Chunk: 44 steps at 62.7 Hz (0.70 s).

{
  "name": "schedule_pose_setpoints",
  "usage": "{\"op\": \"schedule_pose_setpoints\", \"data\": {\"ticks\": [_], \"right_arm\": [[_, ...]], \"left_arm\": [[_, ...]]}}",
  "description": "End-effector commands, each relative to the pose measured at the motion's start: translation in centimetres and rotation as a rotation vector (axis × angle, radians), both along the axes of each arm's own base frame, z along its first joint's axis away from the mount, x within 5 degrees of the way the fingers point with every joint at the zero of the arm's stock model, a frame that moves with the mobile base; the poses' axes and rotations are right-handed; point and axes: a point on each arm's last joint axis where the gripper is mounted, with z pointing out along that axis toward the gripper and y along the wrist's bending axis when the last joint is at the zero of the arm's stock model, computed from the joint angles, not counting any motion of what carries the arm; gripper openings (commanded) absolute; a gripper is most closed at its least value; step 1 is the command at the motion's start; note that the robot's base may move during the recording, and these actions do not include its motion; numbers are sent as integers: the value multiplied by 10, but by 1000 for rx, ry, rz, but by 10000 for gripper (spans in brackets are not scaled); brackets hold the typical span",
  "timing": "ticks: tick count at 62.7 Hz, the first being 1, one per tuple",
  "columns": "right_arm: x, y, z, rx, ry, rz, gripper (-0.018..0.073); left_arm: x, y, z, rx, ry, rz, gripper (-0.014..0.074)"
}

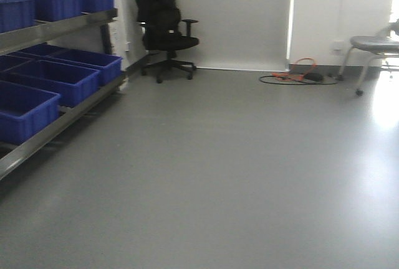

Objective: Pick and sort blue part to right shelf
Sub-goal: 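Turn the base toward the shelf of blue bins and approach it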

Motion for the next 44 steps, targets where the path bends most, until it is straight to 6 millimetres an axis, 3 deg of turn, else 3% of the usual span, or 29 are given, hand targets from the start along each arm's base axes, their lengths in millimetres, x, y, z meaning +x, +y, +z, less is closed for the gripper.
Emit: {"op": "schedule_pose_setpoints", "data": {"ticks": [1,44], "right_arm": [[-1,-1,17,-5,-111,-13,426],[-1,-1,17,-5,-111,-13,426]], "left_arm": [[-1,1,17,-14,-110,9,331],[-1,1,17,-14,-110,9,331]]}}
